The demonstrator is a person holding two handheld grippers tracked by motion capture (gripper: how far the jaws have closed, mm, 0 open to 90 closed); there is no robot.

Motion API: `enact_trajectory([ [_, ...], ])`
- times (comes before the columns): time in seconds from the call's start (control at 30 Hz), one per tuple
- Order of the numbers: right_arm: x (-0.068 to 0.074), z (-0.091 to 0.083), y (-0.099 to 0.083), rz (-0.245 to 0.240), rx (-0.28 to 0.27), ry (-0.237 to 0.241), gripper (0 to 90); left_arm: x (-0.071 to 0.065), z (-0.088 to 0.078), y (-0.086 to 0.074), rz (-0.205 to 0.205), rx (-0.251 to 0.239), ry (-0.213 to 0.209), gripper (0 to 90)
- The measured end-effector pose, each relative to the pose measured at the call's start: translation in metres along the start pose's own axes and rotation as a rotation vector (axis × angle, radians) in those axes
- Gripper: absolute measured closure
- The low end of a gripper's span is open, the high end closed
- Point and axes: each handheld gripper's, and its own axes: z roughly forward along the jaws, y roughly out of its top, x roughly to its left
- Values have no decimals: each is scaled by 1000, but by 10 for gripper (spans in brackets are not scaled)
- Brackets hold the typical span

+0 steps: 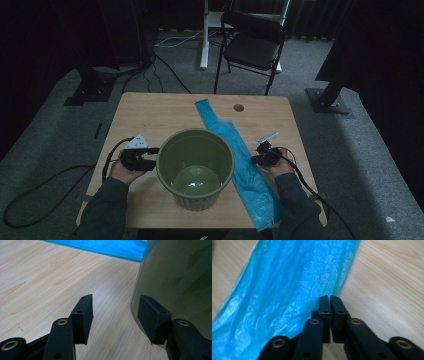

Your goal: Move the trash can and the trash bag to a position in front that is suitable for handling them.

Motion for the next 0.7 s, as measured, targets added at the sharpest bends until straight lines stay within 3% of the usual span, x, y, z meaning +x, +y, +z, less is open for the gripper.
enact_trajectory([
  [0.23,-18,-9,-8,70,-33,-68,898,0,-1,0,-2,-2,-3,459],
  [0.37,-13,-23,-6,63,-106,-60,676,-2,-1,-1,-1,-2,-8,457],
  [0.47,-1,-30,-4,18,-148,-35,561,-5,-4,-2,5,0,-10,447],
  [0.6,15,-35,4,-33,-197,60,446,-8,-9,-3,13,-11,5,387],
  [0.7,26,-37,10,-83,-227,106,387,-10,-12,-4,11,-24,-9,349],
])
